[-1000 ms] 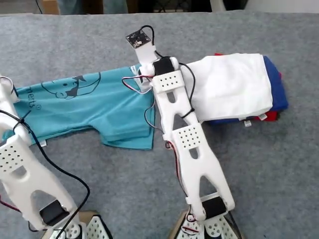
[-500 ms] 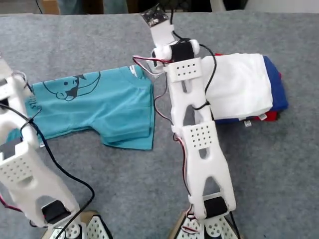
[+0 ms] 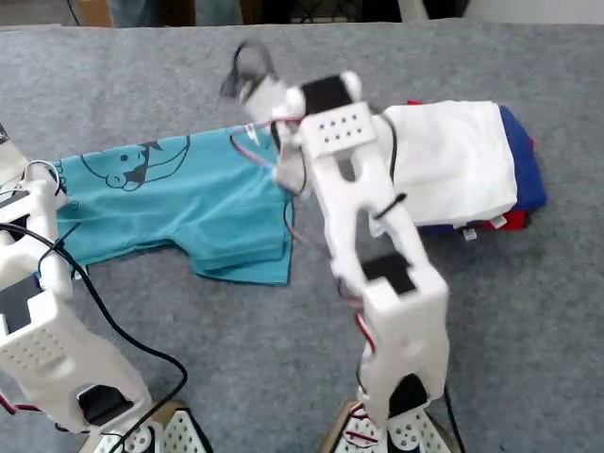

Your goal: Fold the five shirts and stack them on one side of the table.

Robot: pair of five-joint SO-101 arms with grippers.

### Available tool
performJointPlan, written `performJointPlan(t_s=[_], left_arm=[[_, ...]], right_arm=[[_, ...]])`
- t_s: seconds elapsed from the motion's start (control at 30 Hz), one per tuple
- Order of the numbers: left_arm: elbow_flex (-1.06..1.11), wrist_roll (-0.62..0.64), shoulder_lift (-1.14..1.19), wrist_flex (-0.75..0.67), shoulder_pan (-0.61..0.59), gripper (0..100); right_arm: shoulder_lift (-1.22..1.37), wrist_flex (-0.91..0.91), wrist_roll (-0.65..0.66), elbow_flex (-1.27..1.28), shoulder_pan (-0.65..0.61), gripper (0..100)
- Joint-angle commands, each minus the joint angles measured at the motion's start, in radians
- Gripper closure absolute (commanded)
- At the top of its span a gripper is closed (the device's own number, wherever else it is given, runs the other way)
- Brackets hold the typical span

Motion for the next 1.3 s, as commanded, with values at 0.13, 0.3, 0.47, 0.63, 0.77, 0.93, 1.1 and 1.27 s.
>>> performJointPlan(t_s=[0.13, 0.3, 0.47, 0.63, 0.77, 0.93, 1.1, 1.27], left_arm=[[-0.013, 0.006, -0.06, -0.015, -0.004, 97], [-0.015, 0.006, -0.06, -0.015, -0.004, 97], [-0.013, 0.006, -0.06, -0.015, -0.002, 97], [-0.013, 0.005, -0.06, -0.015, 0.001, 97], [-0.013, 0.005, -0.06, -0.015, 0.001, 97], [-0.013, 0.005, -0.06, -0.014, 0.001, 97], [-0.012, 0.005, -0.06, -0.012, 0.001, 97], [-0.021, 0.005, -0.06, 0.031, 0.002, 97]], right_arm=[[-0.332, -0.477, 0.155, 0.711, -0.127, 85.8], [-0.337, -0.657, 0.13, 0.898, -0.218, 85.4], [-0.337, -0.813, 0.112, 0.975, -0.23, 85.3], [-0.328, -0.841, 0.112, 0.984, -0.224, 89.0], [-0.329, -0.842, 0.112, 0.984, -0.193, 96.9], [-0.329, -0.822, 0.112, 0.961, -0.181, 98.5], [-0.328, -0.707, 0.112, 0.837, -0.17, 98.4], [-0.323, -0.628, 0.112, 0.751, -0.143, 98.4]])
